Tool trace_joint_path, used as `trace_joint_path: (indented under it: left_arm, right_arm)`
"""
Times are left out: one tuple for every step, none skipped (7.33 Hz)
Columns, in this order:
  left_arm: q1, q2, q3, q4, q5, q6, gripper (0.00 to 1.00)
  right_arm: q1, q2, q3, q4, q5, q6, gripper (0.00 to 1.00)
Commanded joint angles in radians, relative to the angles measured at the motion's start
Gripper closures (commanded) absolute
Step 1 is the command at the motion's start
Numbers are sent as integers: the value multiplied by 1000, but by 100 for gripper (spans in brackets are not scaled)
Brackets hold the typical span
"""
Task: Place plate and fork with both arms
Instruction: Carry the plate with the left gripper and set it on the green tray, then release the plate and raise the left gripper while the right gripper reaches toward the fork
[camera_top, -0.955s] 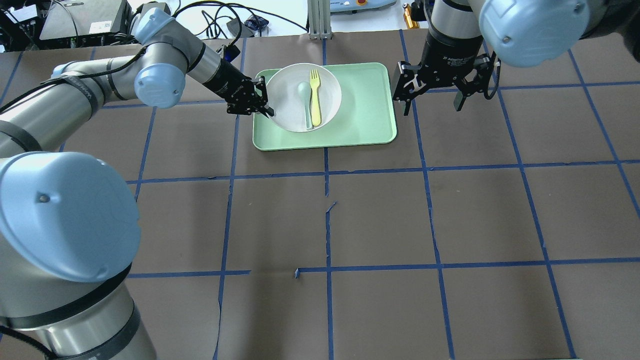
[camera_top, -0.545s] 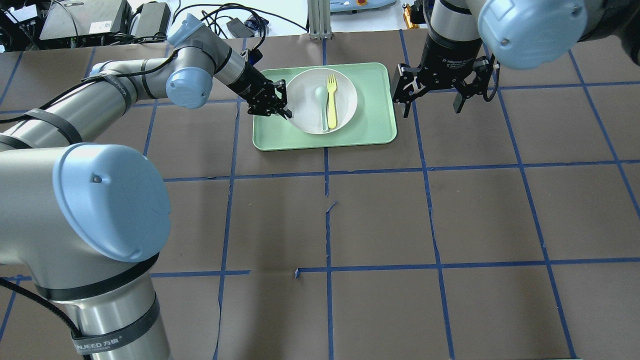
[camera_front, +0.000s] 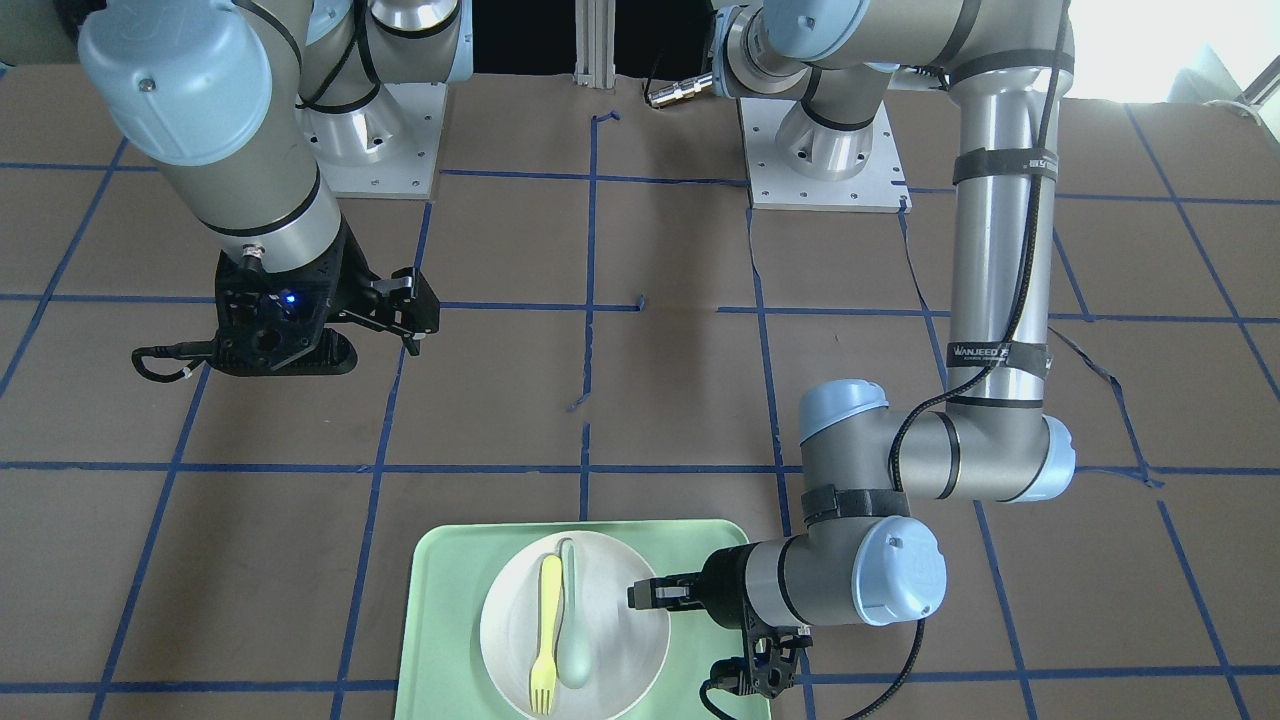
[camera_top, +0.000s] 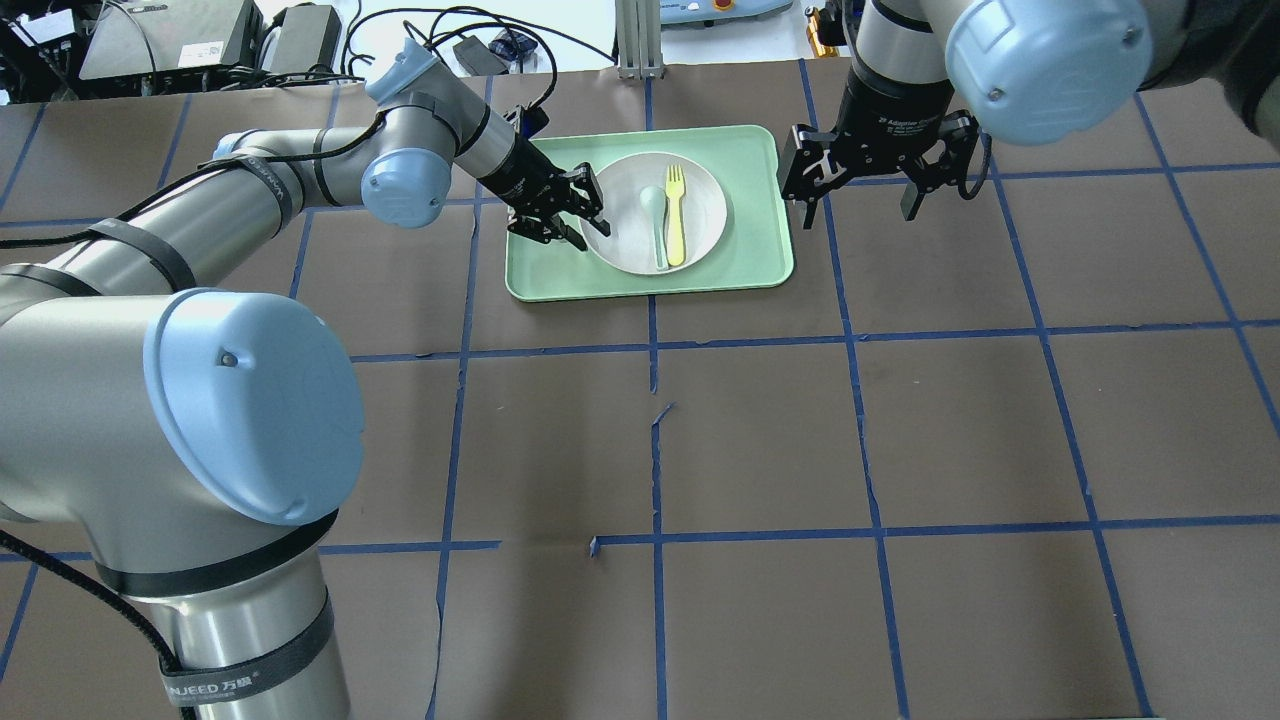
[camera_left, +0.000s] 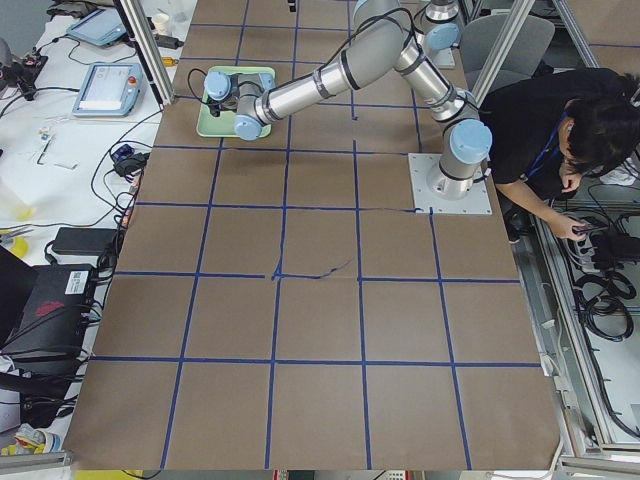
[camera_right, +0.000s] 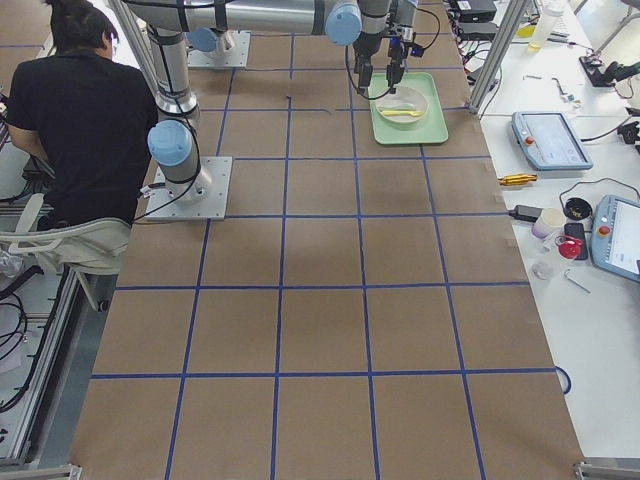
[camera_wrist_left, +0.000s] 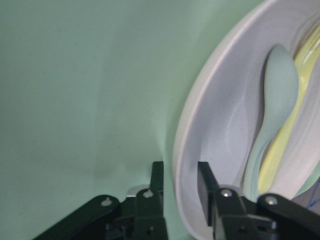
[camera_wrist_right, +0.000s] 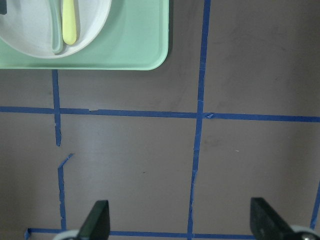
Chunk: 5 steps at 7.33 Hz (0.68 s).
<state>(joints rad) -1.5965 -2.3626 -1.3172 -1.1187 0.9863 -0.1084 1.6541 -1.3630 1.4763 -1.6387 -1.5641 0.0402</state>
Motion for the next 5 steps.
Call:
trace_joint_path:
  left_arm:
    - [12, 98, -10, -4, 94, -8, 0]
    - [32, 165, -16, -79, 265, 15, 0]
    - [76, 234, -20, -187, 312, 83, 0]
    - [116, 297, -20, -285, 366, 148, 0]
    - [128, 343, -43, -332, 485, 183, 0]
  right_arm:
    - [3, 74, -27, -203, 12, 21, 0]
    - [4, 135, -42, -296, 16, 32, 17]
    - [7, 197, -68, -332, 56, 35, 38]
    - [22, 256, -105, -367, 65, 50, 38]
    - [67, 331, -135, -422, 64, 123, 47]
